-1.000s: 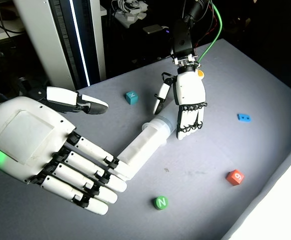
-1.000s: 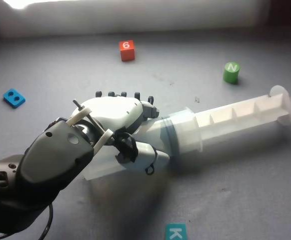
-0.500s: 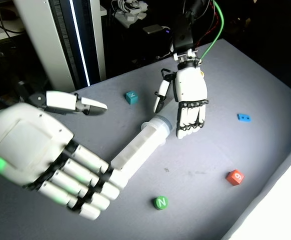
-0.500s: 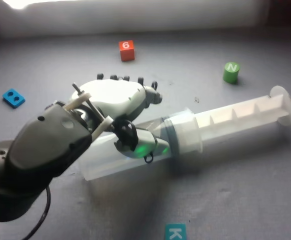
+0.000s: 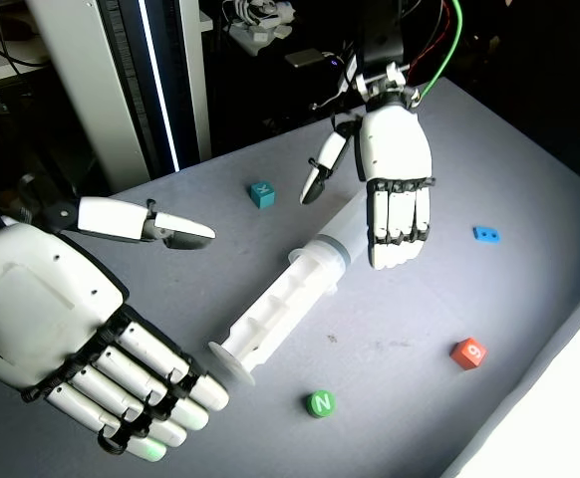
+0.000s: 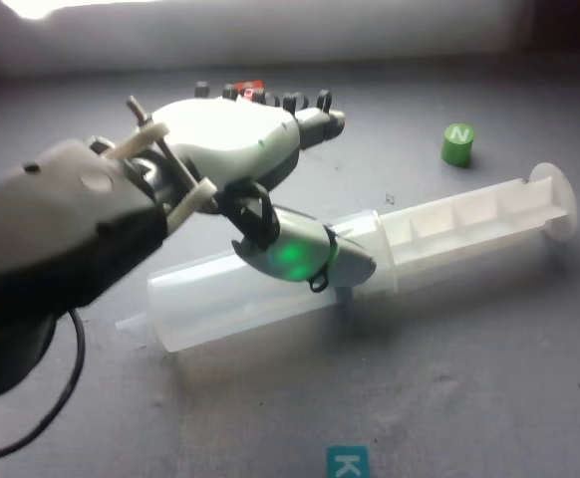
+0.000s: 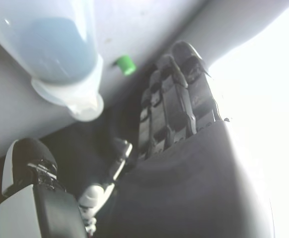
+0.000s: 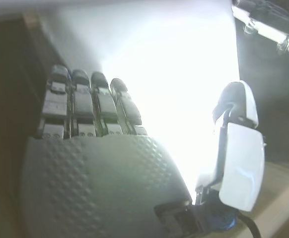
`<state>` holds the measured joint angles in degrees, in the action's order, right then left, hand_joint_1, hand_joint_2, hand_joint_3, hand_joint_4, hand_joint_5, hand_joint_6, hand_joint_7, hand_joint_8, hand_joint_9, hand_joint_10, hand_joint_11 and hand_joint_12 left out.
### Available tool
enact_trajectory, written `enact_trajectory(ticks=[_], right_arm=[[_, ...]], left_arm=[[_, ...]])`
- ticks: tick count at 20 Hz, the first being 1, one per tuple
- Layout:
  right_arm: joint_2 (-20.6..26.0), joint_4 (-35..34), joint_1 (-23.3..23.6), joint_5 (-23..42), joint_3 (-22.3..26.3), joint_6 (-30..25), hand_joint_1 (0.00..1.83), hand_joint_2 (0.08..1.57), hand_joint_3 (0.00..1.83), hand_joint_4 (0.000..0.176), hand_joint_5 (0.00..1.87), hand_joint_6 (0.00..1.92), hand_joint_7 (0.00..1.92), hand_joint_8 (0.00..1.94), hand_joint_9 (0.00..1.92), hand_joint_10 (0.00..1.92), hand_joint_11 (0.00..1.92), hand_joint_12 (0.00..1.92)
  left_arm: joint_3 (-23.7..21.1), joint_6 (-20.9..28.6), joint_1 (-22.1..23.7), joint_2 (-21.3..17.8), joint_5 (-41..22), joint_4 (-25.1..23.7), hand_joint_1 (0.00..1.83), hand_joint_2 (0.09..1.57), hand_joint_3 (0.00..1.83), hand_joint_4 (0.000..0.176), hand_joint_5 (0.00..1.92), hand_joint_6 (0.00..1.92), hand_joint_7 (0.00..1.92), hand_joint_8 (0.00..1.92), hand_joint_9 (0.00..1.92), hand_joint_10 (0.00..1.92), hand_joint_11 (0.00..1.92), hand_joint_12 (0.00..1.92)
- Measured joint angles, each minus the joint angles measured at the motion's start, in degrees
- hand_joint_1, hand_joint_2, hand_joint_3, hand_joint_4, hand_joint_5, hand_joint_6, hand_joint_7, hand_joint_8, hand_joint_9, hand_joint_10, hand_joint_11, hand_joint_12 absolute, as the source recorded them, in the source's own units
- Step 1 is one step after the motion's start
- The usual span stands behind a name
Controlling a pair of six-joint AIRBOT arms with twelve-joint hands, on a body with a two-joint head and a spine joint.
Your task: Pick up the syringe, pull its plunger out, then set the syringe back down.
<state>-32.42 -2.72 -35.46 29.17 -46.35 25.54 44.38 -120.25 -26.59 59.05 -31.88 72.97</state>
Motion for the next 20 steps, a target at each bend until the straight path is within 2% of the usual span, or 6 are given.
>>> enact_trajectory(ticks=[3, 4, 6, 10, 11, 20], right_arm=[[-0.7, 15.72, 4.94, 1.44, 0.79, -9.6, 0.12, 1.03, 0.0, 0.0, 0.31, 0.03, 0.39, 0.06, 0.38, 0.07, 0.0, 0.91], [-1.05, 17.7, 6.75, 1.44, 0.96, -11.28, 0.12, 1.05, 0.0, 0.0, 0.43, 0.44, 0.42, 0.72, 0.32, 0.9, 0.05, 1.48], [-1.92, 19.26, 10.21, 0.22, 1.42, -12.46, 0.1, 1.07, 0.0, 0.0, 0.25, 1.35, 0.27, 1.52, 0.21, 1.62, 0.05, 1.83], [-2.25, 18.78, 12.0, -2.01, 2.75, -12.59, 0.11, 1.1, 0.0, 0.0, 0.5, 1.81, 0.6, 1.86, 0.59, 1.86, 0.56, 1.9], [-1.49, 18.01, 10.19, -1.73, 2.75, -12.59, 0.48, 1.37, 0.02, 0.02, 1.59, 1.92, 1.75, 1.94, 1.81, 1.92, 1.89, 1.92], [1.53, 11.1, 7.85, -4.61, -2.82, -10.32, 1.04, 1.43, 0.0, 0.17, 1.59, 1.92, 1.77, 1.94, 1.88, 1.92, 1.92, 1.92]], left_arm=[[-0.04, -3.54, 2.95, -1.4, 2.6, 2.21, 0.38, 0.95, 0.02, 0.0, 0.64, 0.06, 0.61, 0.37, 0.52, 0.52, 0.18, 1.08], [-0.17, -4.52, 3.76, -1.7, 2.82, 2.71, 0.34, 0.98, 0.01, 0.0, 0.46, 0.99, 0.34, 1.39, 0.38, 1.39, 0.17, 1.7], [-0.83, -5.49, 5.18, -2.19, 3.37, 3.87, 0.34, 0.98, 0.01, 0.0, 0.36, 1.55, 0.22, 1.81, 0.29, 1.82, 0.25, 1.88], [-1.38, -9.4, 8.11, -2.19, 5.75, 7.04, 0.28, 1.07, 0.02, 0.0, 0.72, 1.85, 0.67, 1.9, 0.6, 1.9, 0.54, 1.91], [-1.55, -9.49, 8.81, -2.19, 5.9, 7.26, 0.97, 1.27, 0.02, 0.0, 1.52, 1.92, 1.6, 1.92, 1.63, 1.92, 1.64, 1.92], [-1.7, -12.87, 11.41, -2.91, 6.58, 10.67, 1.25, 1.22, 0.0, 0.0, 1.45, 1.92, 1.51, 1.92, 1.53, 1.92, 1.51, 1.92]])
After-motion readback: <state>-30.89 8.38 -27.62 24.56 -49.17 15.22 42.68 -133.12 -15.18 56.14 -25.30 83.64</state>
